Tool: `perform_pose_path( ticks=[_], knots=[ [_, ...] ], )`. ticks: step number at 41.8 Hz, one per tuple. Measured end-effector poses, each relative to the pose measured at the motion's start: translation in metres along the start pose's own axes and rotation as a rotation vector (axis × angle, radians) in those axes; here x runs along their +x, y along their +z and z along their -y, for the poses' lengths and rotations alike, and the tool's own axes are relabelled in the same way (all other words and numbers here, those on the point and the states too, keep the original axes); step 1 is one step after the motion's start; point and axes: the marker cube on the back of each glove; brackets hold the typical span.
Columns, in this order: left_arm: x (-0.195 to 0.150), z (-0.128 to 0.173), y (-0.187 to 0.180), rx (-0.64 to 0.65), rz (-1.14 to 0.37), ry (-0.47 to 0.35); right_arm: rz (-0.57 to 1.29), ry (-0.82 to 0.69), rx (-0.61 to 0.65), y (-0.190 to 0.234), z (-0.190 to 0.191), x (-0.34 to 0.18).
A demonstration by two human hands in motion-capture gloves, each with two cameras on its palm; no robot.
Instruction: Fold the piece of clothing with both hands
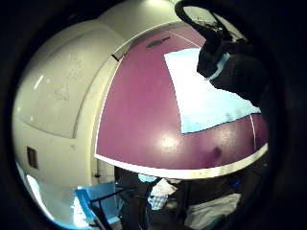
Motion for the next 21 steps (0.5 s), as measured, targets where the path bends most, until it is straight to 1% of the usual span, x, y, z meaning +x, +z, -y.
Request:
perform_pose_path(
  ticks=[4, 7, 9, 12, 15, 17, 19, 21],
  knots=[
    [-0.001, 0.001, 0.021, -0.073, 0.015, -0.006, 0.001, -0.007, -0.052, 0.021, 0.007, 0.001],
    [-0.005, 0.006, 0.049, -0.134, 0.009, -0.005, 0.004, -0.003, -0.082, 0.037, 0.009, 0.002],
    [-0.01, 0.008, 0.064, -0.175, 0.01, -0.012, 0.004, -0.008, -0.096, 0.036, 0.003, 0.001],
    [-0.017, -0.002, 0.055, -0.228, 0.023, -0.038, -0.025, 0.016, -0.129, 0.022, -0.016, 0.001],
    [-0.02, -0.013, 0.044, -0.276, -0.001, -0.042, -0.056, 0.046, -0.153, 0.024, -0.02, 0.005],
    [-0.019, -0.019, 0.035, -0.281, -0.027, -0.032, -0.051, 0.041, -0.15, 0.03, -0.018, 0.005],
    [-0.019, -0.021, 0.036, -0.249, -0.054, -0.016, -0.04, 0.031, -0.138, 0.036, -0.014, 0.005],
    [-0.024, -0.013, 0.056, -0.184, -0.048, -0.004, -0.036, 0.021, -0.112, 0.047, -0.006, 0.007]
  ],
)
